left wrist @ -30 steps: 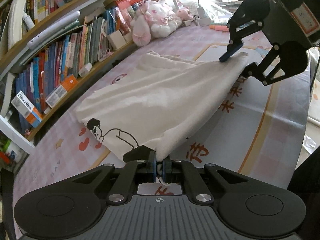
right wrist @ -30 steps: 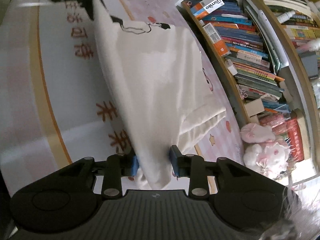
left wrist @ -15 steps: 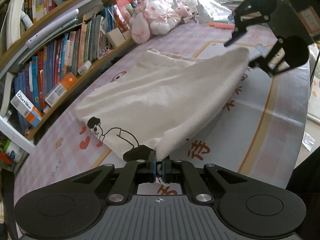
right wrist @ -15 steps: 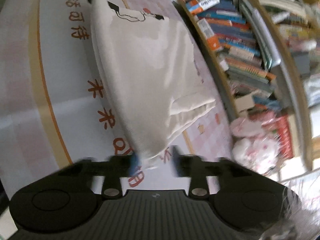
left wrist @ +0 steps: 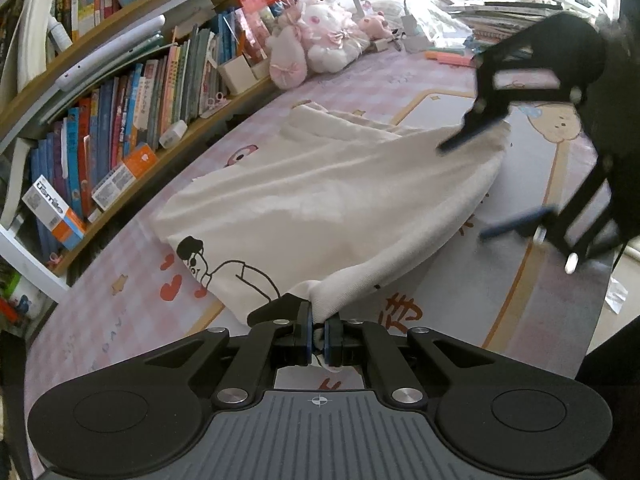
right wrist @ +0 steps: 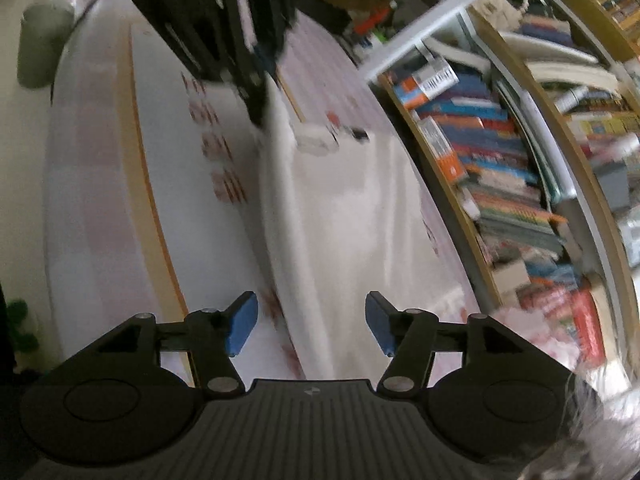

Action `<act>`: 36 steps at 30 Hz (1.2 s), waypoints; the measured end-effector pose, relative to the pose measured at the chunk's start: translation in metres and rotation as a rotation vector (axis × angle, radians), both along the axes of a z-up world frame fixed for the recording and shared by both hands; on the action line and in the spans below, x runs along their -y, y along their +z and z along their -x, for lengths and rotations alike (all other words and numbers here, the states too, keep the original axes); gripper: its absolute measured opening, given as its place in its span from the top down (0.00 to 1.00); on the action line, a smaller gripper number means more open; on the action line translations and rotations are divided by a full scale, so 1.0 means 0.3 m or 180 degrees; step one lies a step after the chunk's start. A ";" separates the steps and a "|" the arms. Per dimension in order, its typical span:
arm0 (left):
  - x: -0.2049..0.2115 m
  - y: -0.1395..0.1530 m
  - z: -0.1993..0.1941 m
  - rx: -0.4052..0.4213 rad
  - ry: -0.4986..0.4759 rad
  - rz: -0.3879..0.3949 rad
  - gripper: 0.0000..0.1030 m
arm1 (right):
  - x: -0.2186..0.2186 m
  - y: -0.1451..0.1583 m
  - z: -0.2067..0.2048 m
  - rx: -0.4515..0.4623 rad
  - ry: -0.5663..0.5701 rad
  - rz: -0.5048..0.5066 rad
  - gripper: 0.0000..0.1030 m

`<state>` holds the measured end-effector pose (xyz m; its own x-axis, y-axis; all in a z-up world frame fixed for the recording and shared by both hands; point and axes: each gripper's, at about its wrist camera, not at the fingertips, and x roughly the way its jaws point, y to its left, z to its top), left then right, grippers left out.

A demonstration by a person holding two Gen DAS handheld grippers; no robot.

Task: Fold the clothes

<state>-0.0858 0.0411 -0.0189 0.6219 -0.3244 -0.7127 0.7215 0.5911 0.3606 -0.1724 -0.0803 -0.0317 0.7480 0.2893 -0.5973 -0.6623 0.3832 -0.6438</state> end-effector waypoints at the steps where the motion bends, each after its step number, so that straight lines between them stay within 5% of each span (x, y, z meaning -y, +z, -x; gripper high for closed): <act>1: 0.001 0.002 -0.001 0.0003 0.0000 -0.0010 0.96 | -0.023 -0.005 -0.003 0.0001 0.0029 -0.0027 0.44; 6: 0.002 0.002 0.010 0.0032 -0.0027 -0.0110 0.96 | -0.052 -0.033 -0.054 0.0170 -0.0213 0.0018 0.49; 9: -0.007 -0.005 0.015 0.0015 -0.0002 -0.0119 0.96 | 0.018 -0.053 -0.106 0.0217 -0.0433 0.0215 0.68; 19: -0.021 -0.024 0.027 -0.0073 -0.0129 -0.0134 0.96 | 0.106 -0.070 -0.094 0.0107 -0.0239 0.0448 0.83; 36: -0.095 0.090 0.147 -0.0835 -0.0540 0.0216 0.96 | 0.199 0.153 0.015 -0.1087 -0.0299 -0.0036 0.83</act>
<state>-0.1300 0.0697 0.0080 0.3527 -0.4600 -0.8148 0.8750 0.4707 0.1130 -0.1770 -0.1401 0.0142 0.5294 0.2367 -0.8147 -0.8002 0.4585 -0.3867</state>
